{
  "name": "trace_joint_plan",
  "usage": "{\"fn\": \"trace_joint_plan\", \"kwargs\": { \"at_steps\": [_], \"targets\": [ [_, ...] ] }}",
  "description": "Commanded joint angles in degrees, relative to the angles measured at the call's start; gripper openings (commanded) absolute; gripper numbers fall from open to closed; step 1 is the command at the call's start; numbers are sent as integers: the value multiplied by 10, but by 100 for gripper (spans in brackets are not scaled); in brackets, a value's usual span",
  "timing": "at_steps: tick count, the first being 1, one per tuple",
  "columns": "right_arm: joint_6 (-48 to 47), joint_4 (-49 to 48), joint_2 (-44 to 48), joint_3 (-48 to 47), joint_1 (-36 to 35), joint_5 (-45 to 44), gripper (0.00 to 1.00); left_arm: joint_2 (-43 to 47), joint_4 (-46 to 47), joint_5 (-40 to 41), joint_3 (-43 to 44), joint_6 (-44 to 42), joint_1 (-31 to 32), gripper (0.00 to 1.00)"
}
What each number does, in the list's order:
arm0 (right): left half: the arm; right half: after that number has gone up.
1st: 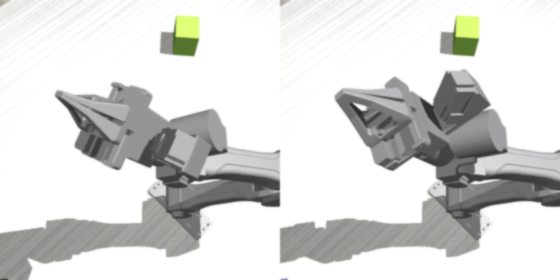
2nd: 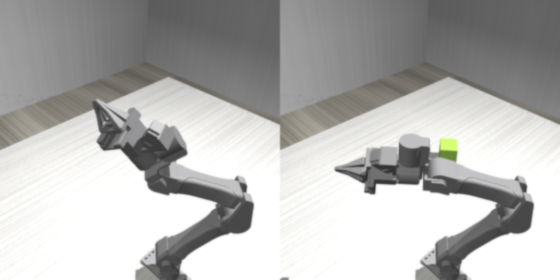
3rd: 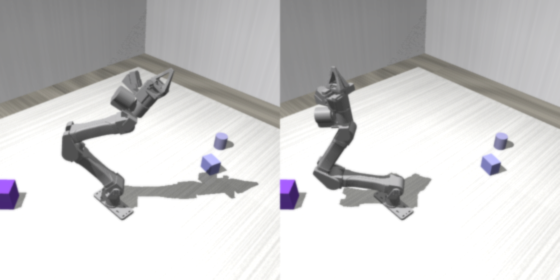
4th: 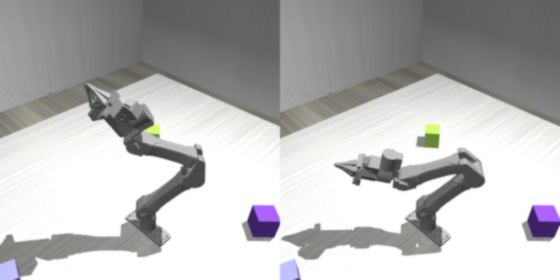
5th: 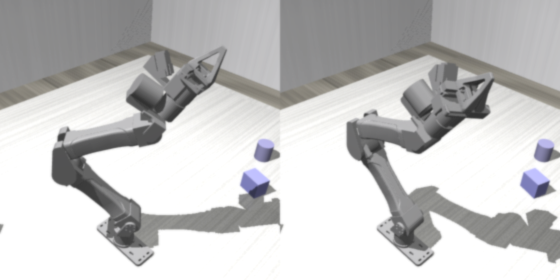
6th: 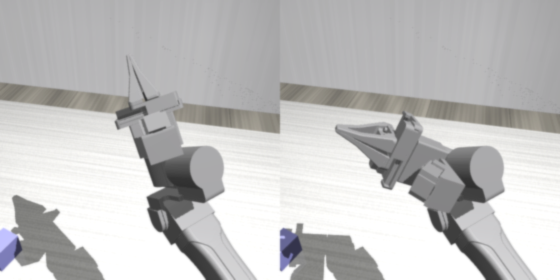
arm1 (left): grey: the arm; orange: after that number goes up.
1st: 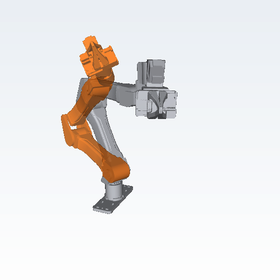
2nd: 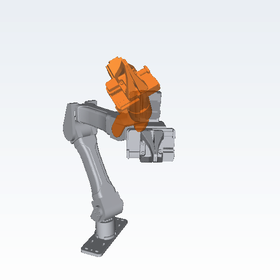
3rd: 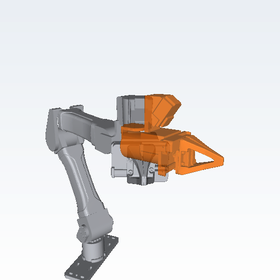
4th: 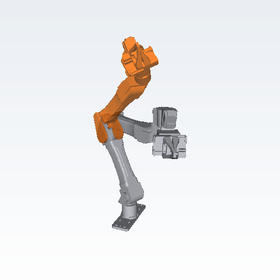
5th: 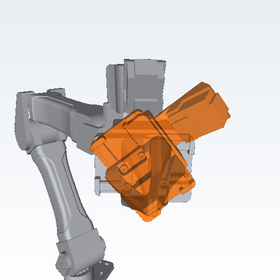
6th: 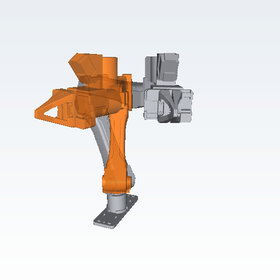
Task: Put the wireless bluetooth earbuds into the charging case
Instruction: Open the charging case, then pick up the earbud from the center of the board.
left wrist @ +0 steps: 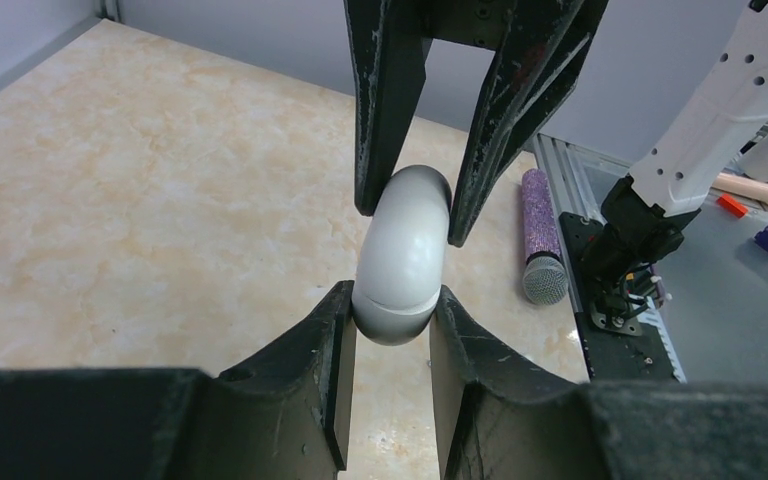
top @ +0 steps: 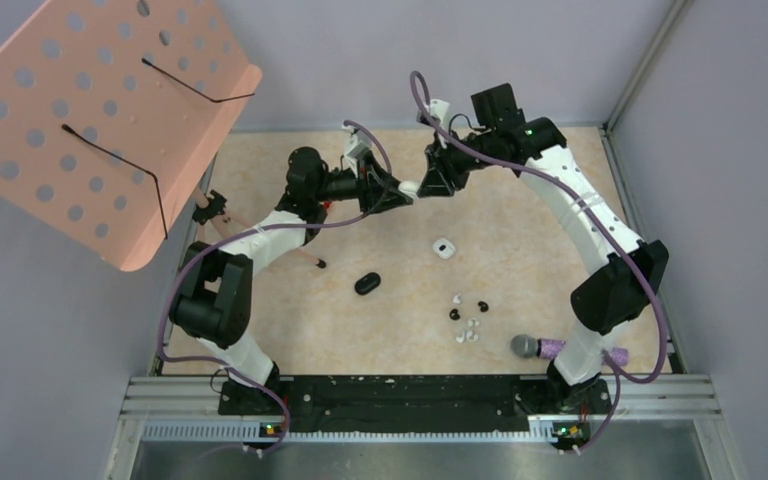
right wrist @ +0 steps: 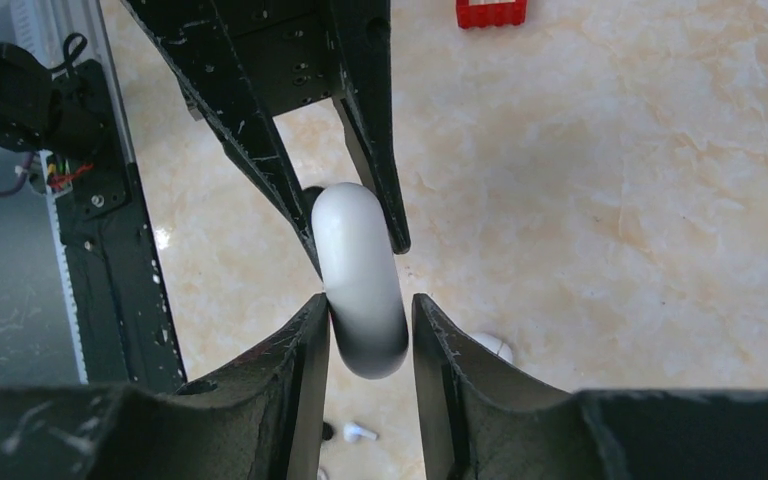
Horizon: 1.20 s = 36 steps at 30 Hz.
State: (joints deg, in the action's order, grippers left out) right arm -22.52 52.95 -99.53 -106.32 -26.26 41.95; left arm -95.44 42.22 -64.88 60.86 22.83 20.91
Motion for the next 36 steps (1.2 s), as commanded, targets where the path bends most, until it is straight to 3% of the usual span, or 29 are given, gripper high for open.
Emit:
{"fn": "trace_joint_plan", "kwargs": {
  "at_steps": [1, 15, 22, 27, 30, 33, 36],
  "targets": [
    [47, -54, -10, -44, 27, -16, 35, 4, 42, -27, 9, -7, 3, 0],
    [74, -65, -4, -58, 39, 10, 40, 2, 26, 29, -4, -4, -1, 0],
    [90, -59, 44, -63, 68, 11, 48, 2, 31, 57, -12, 22, -10, 0],
    [59, -61, 119, 68, 87, -21, 55, 11, 21, 71, -14, 54, -23, 0],
    [42, -92, 177, 197, 87, -27, 67, 22, 4, 77, -18, 60, -30, 0],
    [17, -137, 229, 329, 87, -57, 65, 34, -13, 87, -25, 56, -36, 0],
    [-66, -148, 254, 401, 87, -79, 57, 43, -22, 100, -34, 63, -42, 0]
  ]
}}
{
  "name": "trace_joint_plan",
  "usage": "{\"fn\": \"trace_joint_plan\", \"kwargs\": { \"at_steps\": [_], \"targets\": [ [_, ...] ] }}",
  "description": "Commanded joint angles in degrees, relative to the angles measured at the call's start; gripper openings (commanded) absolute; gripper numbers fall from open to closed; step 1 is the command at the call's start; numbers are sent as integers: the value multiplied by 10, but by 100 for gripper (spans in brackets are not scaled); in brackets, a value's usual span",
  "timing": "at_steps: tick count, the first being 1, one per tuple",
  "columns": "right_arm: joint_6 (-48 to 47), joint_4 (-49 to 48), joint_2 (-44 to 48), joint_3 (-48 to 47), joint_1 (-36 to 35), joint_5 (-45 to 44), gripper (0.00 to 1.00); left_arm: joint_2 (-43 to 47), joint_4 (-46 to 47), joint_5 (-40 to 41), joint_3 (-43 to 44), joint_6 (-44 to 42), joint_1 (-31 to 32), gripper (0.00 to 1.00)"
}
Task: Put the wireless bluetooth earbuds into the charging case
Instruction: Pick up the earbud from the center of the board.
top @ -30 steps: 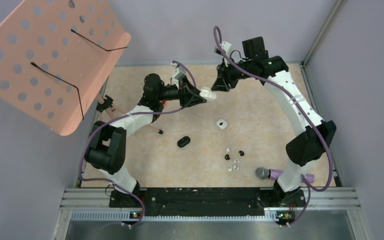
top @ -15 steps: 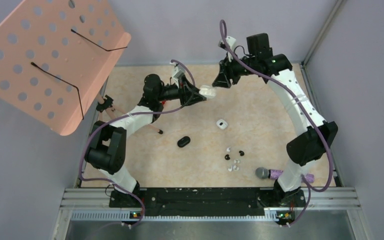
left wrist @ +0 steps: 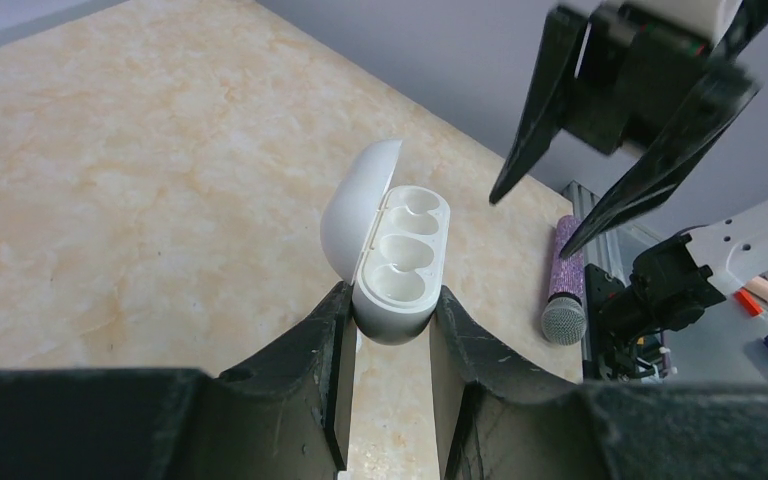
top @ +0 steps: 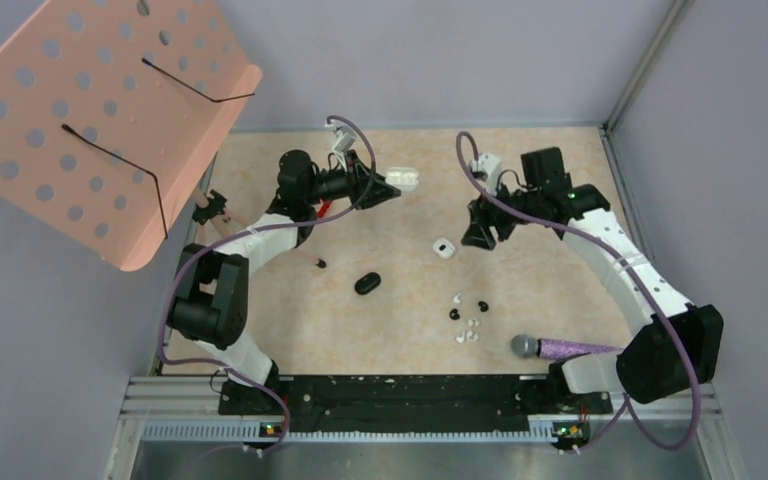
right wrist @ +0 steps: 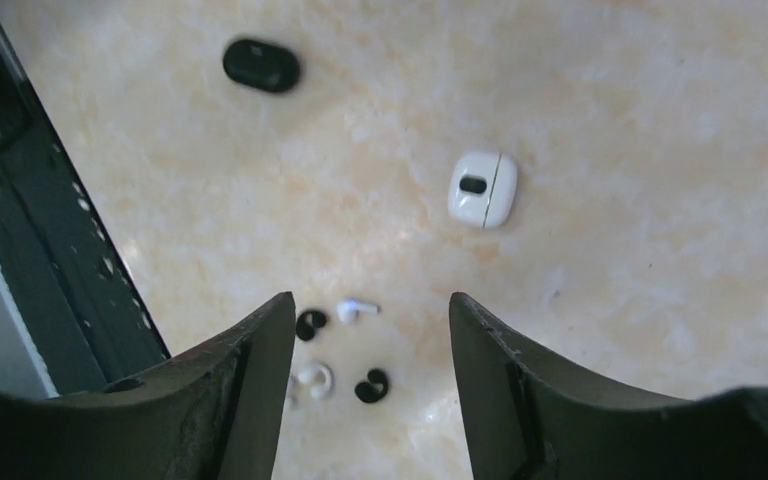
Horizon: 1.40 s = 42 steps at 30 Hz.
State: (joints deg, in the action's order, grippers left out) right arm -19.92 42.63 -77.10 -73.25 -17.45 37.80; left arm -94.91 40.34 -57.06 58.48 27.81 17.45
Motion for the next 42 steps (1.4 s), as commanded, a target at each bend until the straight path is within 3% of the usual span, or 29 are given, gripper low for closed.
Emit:
{"fn": "trace_joint_plan", "kwargs": {
  "at_steps": [1, 5, 15, 25, 31, 39, 42],
  "targets": [
    [-118, -45, 32, 85, -2, -45, 52, 41, -5, 25, -13, 16, -9, 0],
    [-227, -29, 39, 142, -14, -67, 34, 54, -21, 28, -19, 11, -12, 0],
    [-348, -37, 130, 299, -89, -106, 29, 72, -52, 36, -32, 9, -16, 0],
    [-284, -69, 129, 341, -154, -115, 23, 67, -49, 65, -38, 24, -19, 0],
    [-284, -44, 148, 365, -175, -115, 12, 56, -33, 71, -24, 41, -26, 0],
    [-257, -44, 151, 387, -193, -97, 8, 62, -26, 70, -32, 54, -28, 0],
    [-203, -87, 150, 399, -194, -124, 6, 61, -21, 69, -35, 54, -29, 0]
  ]
}}
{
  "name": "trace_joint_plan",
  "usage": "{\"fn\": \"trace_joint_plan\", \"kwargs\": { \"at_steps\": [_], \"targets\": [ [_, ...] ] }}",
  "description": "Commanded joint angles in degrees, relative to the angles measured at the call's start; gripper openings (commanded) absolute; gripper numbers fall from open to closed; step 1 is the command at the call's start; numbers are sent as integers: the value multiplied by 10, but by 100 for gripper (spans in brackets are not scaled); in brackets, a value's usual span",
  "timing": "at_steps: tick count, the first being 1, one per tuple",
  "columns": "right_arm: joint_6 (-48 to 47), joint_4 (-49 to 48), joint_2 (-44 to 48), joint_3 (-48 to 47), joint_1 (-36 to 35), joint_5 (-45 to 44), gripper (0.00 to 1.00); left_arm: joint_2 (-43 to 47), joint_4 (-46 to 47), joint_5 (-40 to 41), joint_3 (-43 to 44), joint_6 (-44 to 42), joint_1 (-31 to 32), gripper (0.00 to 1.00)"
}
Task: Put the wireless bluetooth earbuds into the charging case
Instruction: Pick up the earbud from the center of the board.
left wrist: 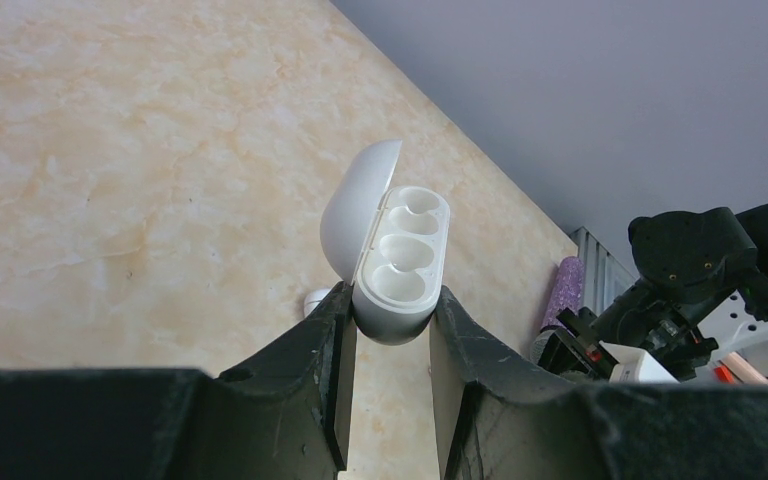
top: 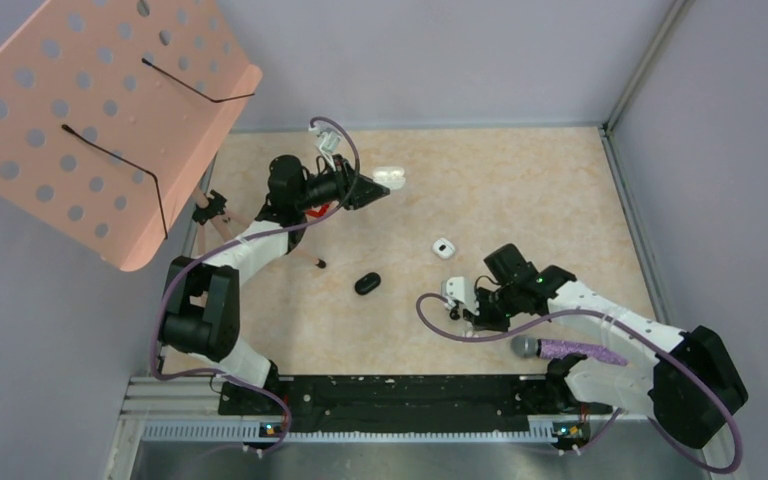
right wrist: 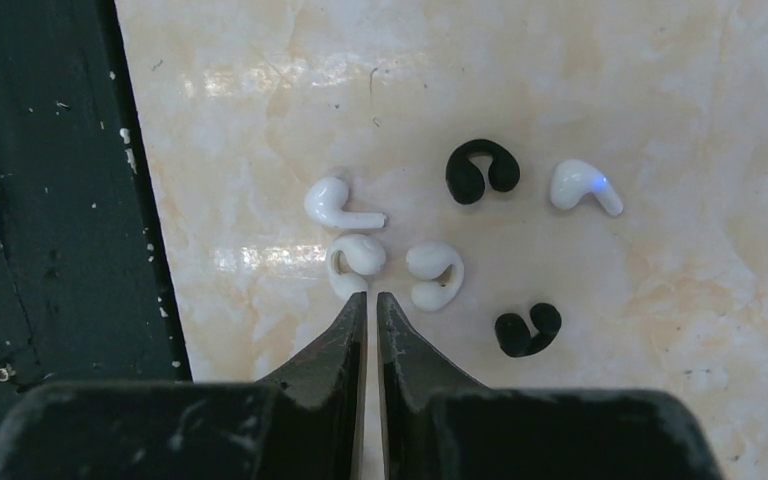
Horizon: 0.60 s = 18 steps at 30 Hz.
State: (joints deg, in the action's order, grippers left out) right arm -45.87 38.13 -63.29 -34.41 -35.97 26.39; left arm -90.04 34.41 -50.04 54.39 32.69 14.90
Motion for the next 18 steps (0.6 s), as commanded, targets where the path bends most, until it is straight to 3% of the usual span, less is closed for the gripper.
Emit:
{"fn": "trace_joint_plan", "kwargs": {
  "at_steps": [1, 6, 18],
  "targets": [
    [73, -57, 11, 13, -8, -18, 5, 11, 40, -1, 6, 7, -4, 0],
    [103, -80, 3, 4, -8, -25, 4, 14, 41, 0, 5, 6, -4, 0],
    [69, -70, -61, -38, 4, -34, 5, 0, 41, -18, 18, 19, -4, 0]
  ]
}}
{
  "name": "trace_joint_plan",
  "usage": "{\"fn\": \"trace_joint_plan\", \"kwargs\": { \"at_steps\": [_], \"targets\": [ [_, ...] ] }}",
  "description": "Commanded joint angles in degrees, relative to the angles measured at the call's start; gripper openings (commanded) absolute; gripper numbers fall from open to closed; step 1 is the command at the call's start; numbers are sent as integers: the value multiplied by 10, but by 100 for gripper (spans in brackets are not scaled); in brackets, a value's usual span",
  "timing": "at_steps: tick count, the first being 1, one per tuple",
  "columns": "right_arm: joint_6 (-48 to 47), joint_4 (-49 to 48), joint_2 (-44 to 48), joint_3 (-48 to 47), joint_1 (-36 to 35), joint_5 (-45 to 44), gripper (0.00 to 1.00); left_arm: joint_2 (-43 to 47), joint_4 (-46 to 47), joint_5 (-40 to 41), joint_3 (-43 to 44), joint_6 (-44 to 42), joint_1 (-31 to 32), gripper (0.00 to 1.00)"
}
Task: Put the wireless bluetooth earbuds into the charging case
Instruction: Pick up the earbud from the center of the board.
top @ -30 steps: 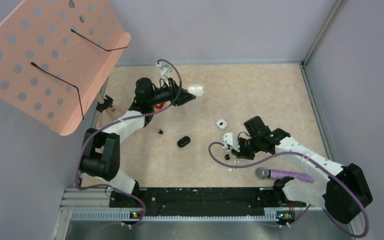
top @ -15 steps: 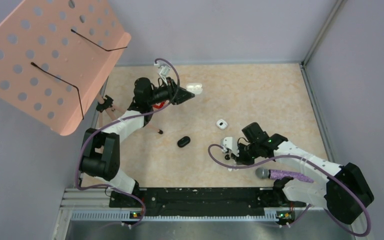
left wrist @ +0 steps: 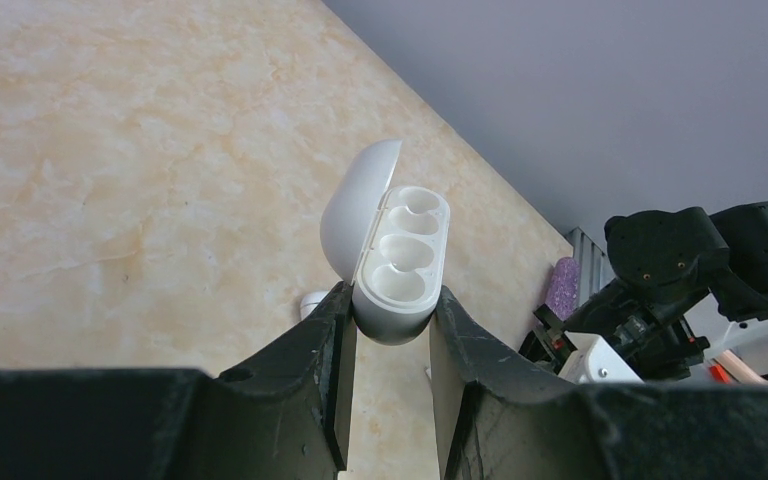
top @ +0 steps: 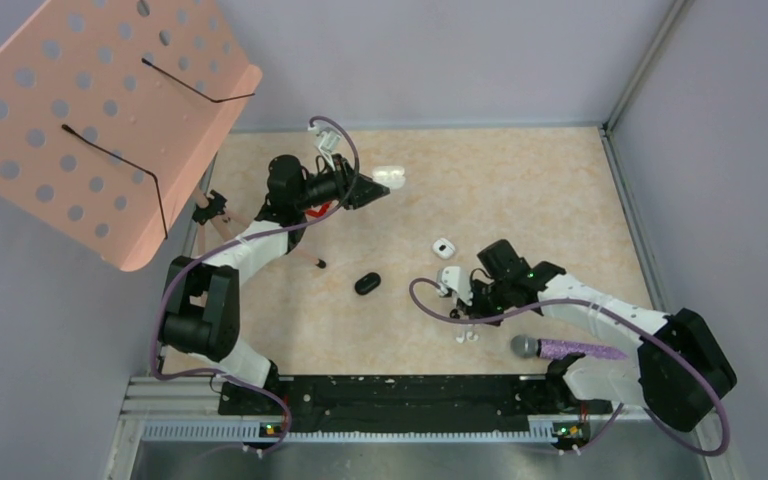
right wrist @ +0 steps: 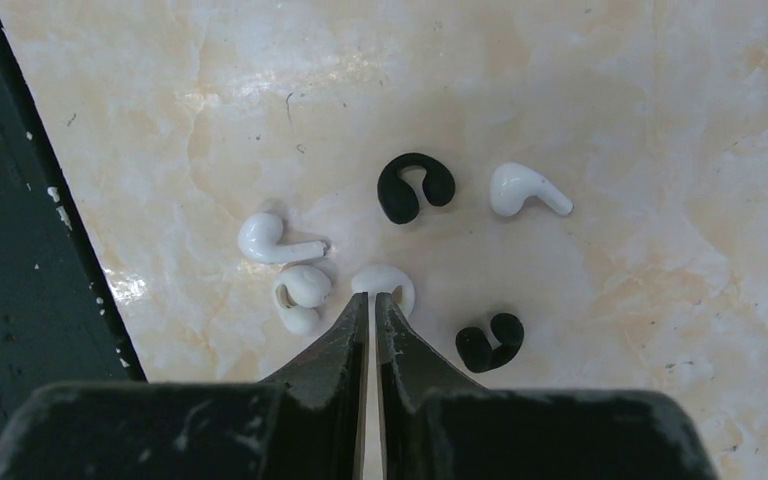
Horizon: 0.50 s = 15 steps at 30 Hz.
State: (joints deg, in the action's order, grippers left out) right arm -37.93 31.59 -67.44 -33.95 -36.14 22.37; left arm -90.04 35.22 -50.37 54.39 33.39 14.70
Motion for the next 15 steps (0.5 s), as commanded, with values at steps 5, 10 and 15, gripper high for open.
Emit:
{"fn": "trace_joint_plan", "kwargs": {
  "at_steps": [5, 10, 15],
  "targets": [
    [-25, 14, -57, -74, 26, 33, 9, -6, 35, -25, 24, 16, -2, 0],
    [-43, 29, -82, -87, 27, 48, 16, -8, 37, -24, 23, 18, -2, 0],
    [-51, 41, -98, -89, 27, 37, 20, -5, 37, -24, 20, 17, -2, 0]
  ]
}}
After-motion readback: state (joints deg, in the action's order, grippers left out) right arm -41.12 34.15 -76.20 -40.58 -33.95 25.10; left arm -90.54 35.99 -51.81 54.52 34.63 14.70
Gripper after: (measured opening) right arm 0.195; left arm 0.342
